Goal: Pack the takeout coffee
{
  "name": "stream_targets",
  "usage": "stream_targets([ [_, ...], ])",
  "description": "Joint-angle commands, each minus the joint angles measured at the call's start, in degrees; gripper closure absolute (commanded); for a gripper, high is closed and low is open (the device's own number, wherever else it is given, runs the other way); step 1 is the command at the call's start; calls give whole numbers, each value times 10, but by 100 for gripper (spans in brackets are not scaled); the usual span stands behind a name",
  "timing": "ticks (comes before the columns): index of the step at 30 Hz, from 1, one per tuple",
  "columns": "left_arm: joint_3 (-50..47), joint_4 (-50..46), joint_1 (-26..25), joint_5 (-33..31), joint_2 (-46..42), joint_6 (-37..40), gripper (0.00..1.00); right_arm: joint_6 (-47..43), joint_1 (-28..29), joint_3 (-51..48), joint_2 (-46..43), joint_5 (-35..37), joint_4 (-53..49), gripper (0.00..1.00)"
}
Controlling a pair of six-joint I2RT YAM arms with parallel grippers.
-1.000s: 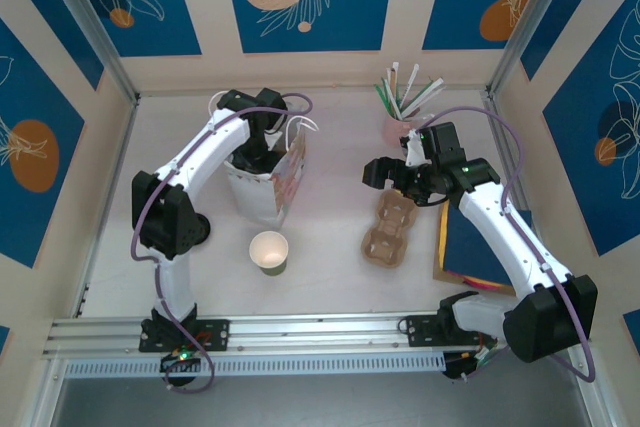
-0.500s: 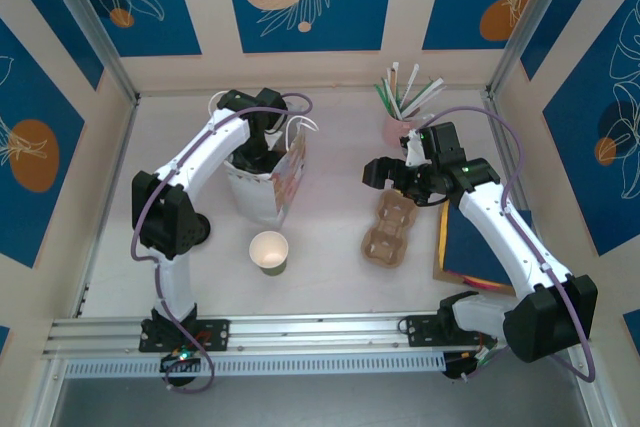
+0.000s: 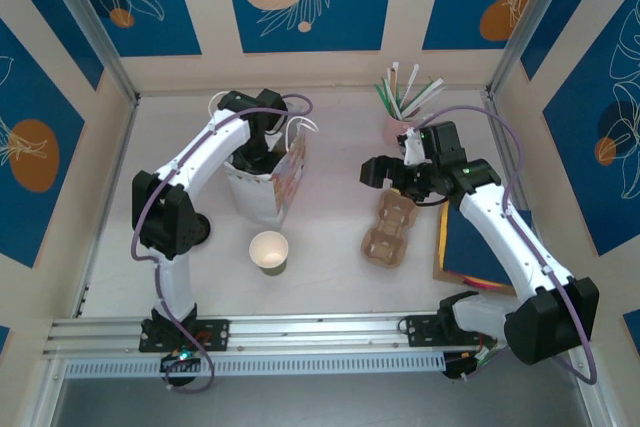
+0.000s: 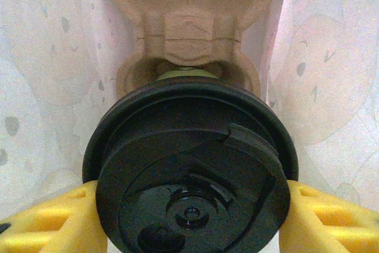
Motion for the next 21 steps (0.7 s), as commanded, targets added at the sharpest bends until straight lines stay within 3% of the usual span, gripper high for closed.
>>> stream_targets([
  [1,-8,-4,8,-7,-21,9,46,-3,8,-6,-14,-29,9,1],
  [21,-15,3,8,-5,-23,7,46,-5,19,-1,-13,-26,13,1],
])
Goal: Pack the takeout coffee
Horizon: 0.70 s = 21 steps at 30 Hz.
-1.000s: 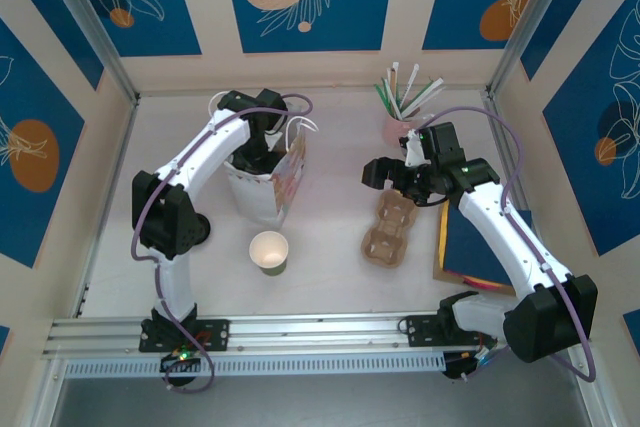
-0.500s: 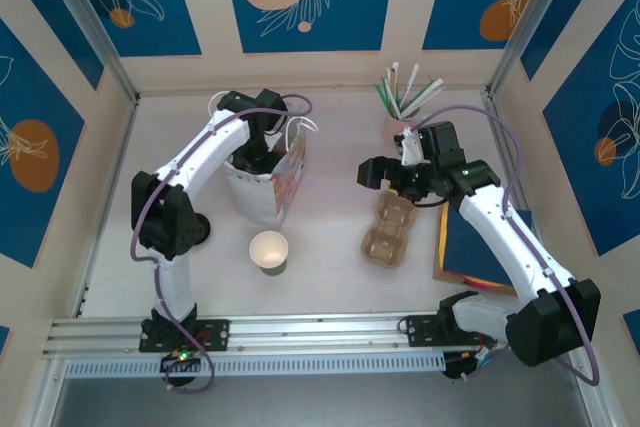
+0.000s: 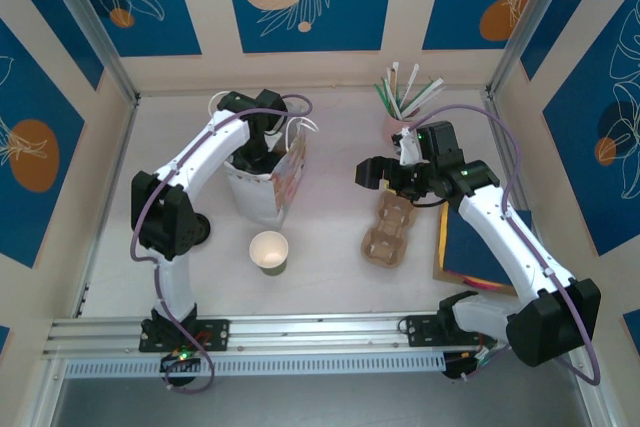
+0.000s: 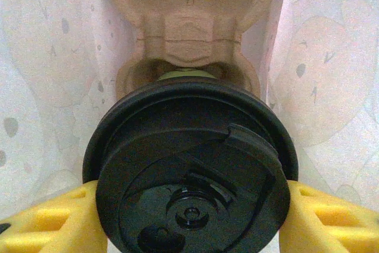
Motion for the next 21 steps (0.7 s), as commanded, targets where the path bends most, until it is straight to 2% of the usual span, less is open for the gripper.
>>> stream_targets([
  [1,-9,-3,8,-5,-21,7,46,-6,3,0,-9,-8,-4,1],
  [21,-28,11,8,-5,-21,8,46,-7,3,6,-5,-3,-13,1],
])
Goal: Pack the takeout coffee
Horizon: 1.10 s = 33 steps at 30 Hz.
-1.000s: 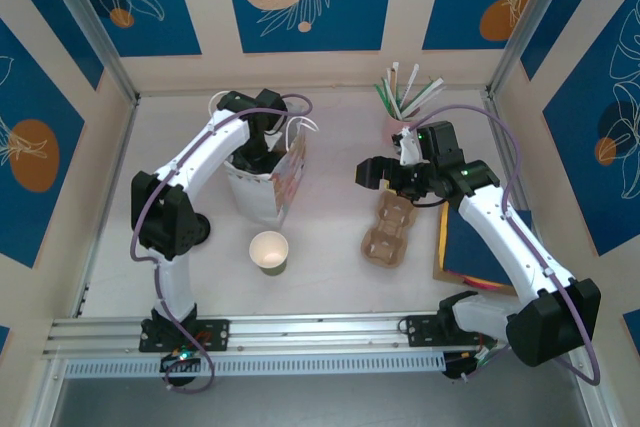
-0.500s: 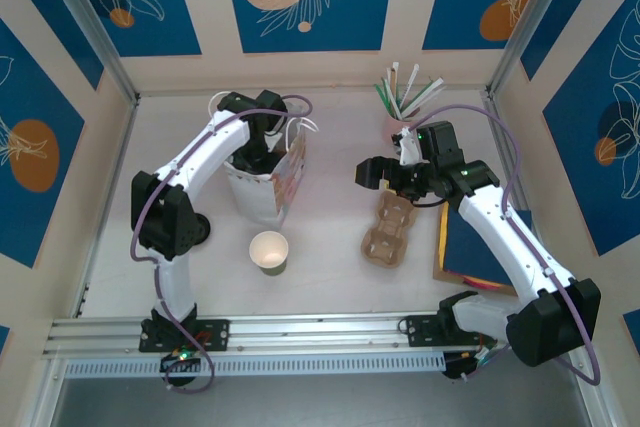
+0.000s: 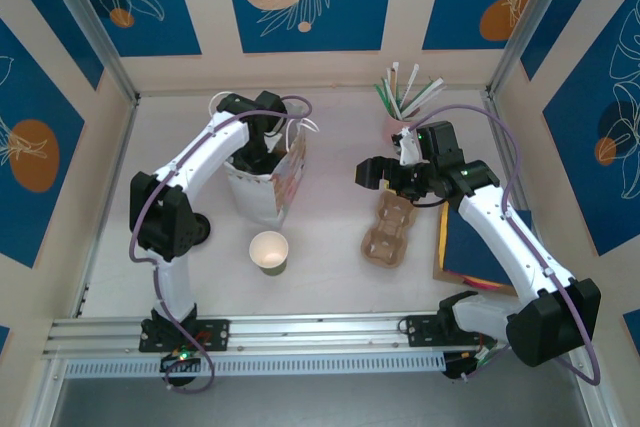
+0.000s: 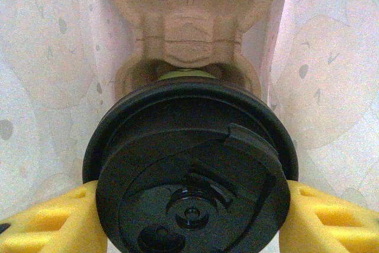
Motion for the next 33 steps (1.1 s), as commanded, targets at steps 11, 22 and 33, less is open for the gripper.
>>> stream_targets([
  [11,-22,2,8,-11,-11,13,46,-7,3,4,-6,2,-13,1],
  [22,-39,18,8,-11,-13,14,46,-7,3,4,-6,3,-14,1],
  [33,-57,29,10,-11,-12,15,46,-6,3,3,-8,3,-14,1],
])
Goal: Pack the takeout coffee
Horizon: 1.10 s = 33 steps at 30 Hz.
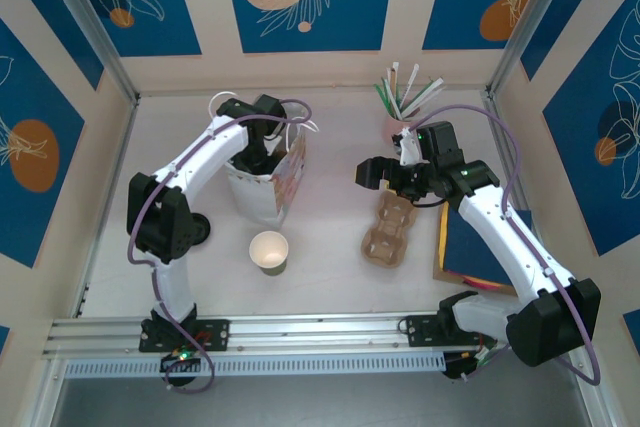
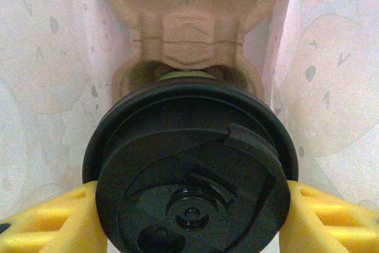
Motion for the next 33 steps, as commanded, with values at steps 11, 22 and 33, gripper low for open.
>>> stream_targets([
  [11,-28,5,12,-12,2,15,46,-6,3,2,-8,-1,-13,1],
  [22,-40,12,15,-12,3,17,46,-6,3,3,-8,-1,-13,1],
  [33,-55,23,16,-13,5,18,47,-7,3,4,-8,-2,-14,1],
])
